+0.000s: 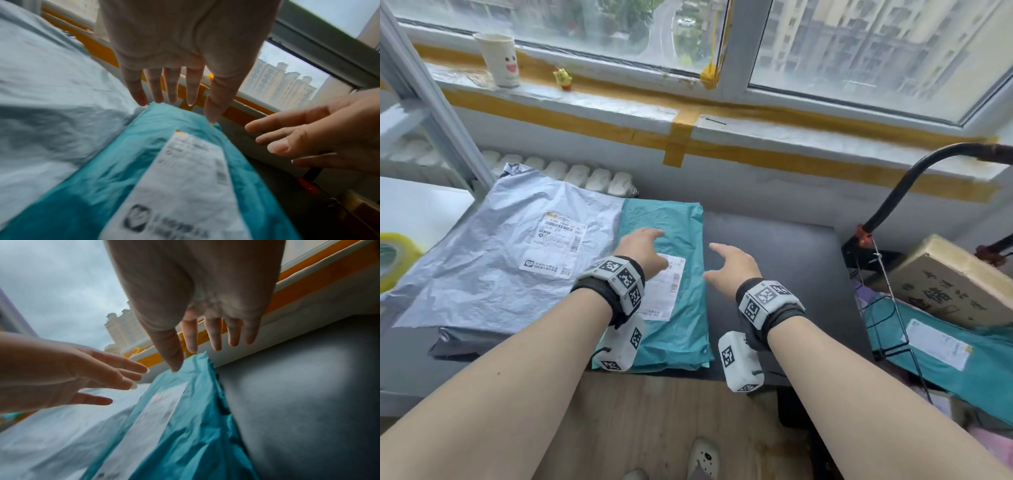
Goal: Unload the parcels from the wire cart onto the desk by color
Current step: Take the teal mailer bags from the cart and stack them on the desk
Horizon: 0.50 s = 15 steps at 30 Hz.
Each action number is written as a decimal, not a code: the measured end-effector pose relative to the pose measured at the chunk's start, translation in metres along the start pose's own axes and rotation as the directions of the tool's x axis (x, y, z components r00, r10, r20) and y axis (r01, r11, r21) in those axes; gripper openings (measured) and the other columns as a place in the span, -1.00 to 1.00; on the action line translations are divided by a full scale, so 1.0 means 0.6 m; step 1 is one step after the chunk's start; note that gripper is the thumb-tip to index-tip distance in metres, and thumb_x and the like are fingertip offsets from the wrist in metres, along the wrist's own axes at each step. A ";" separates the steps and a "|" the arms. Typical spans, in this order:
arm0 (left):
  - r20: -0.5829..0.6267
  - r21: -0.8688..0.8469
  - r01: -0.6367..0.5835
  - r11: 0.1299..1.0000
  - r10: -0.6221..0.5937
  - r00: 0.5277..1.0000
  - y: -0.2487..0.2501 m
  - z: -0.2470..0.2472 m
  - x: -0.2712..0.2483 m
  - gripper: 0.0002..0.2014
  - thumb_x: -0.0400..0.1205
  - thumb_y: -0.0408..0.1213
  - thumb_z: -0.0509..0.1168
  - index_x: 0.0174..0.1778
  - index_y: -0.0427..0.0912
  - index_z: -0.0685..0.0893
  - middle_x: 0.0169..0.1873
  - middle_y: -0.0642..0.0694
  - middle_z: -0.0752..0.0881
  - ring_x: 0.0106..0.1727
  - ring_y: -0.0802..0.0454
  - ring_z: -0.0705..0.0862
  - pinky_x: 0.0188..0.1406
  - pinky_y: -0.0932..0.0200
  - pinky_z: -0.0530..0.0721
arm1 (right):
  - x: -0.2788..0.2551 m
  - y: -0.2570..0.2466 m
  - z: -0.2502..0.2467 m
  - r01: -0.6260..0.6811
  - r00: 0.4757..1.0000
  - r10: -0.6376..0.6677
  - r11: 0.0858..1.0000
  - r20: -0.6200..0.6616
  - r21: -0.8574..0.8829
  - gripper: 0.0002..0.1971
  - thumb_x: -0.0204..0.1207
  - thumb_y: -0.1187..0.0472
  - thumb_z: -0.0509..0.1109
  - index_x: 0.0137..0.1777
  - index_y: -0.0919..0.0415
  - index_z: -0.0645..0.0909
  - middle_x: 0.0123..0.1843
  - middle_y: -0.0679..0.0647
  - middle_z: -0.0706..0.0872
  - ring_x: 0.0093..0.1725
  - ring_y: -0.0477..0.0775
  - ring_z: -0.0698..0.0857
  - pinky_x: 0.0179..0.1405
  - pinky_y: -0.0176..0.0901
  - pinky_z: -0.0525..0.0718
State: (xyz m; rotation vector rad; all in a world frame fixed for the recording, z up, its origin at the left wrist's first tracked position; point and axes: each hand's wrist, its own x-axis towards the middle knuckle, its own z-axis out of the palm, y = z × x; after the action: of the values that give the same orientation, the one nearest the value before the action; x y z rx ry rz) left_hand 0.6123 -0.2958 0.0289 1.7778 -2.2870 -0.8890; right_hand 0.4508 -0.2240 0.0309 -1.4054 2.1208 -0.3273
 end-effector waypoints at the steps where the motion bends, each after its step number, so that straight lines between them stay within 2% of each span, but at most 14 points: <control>1: 0.009 0.001 -0.038 0.999 0.038 0.999 0.020 0.001 -0.003 -0.39 0.53 -0.30 0.34 0.53 -0.06 0.40 0.53 -0.07 0.40 0.54 -0.08 0.36 0.53 0.07 0.32 | -0.011 0.011 -0.013 -0.025 0.999 0.025 0.999 -0.019 0.020 -0.41 0.49 0.15 0.36 0.55 -0.03 0.38 0.54 0.02 0.45 0.54 0.12 0.36 0.50 -0.11 0.35; 7: 0.112 -0.001 -0.212 0.977 0.211 0.971 0.152 0.063 -0.046 -0.57 0.54 -0.30 0.30 0.36 -0.03 0.58 0.35 -0.07 0.60 0.37 -0.06 0.56 0.34 0.15 0.47 | -0.113 0.111 -0.078 -0.170 0.973 0.188 0.976 -0.131 0.139 -0.71 0.46 0.17 0.38 0.18 -0.06 0.68 0.28 0.01 0.67 0.29 0.05 0.58 0.16 -0.26 0.49; 11: 0.230 0.010 -0.321 0.947 0.310 0.923 0.239 0.130 -0.100 -0.62 0.56 -0.26 0.30 0.32 -0.01 0.61 0.33 -0.01 0.62 0.36 -0.02 0.56 0.34 0.18 0.45 | -0.189 0.204 -0.104 -0.265 0.935 0.302 0.943 -0.183 0.203 -0.82 0.43 0.16 0.40 0.00 -0.07 0.72 0.18 0.00 0.73 0.26 0.03 0.63 0.23 -0.26 0.52; 15: 0.296 0.035 -0.410 0.911 0.382 0.875 0.321 0.192 -0.148 -0.65 0.56 -0.24 0.31 0.29 0.00 0.61 0.31 0.00 0.63 0.33 0.00 0.58 0.30 0.15 0.51 | -0.258 0.294 -0.145 -0.317 0.892 0.385 0.906 -0.236 0.279 -0.83 0.45 0.22 0.40 0.00 0.02 0.75 0.12 0.00 0.77 0.19 0.05 0.68 0.16 -0.30 0.52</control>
State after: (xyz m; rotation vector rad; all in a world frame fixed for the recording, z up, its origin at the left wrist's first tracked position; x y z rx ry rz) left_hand 0.4265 -0.1435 0.0547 1.1890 -2.7753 -1.0167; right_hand 0.3106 -0.0196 0.0642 -0.8528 2.4235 -0.6431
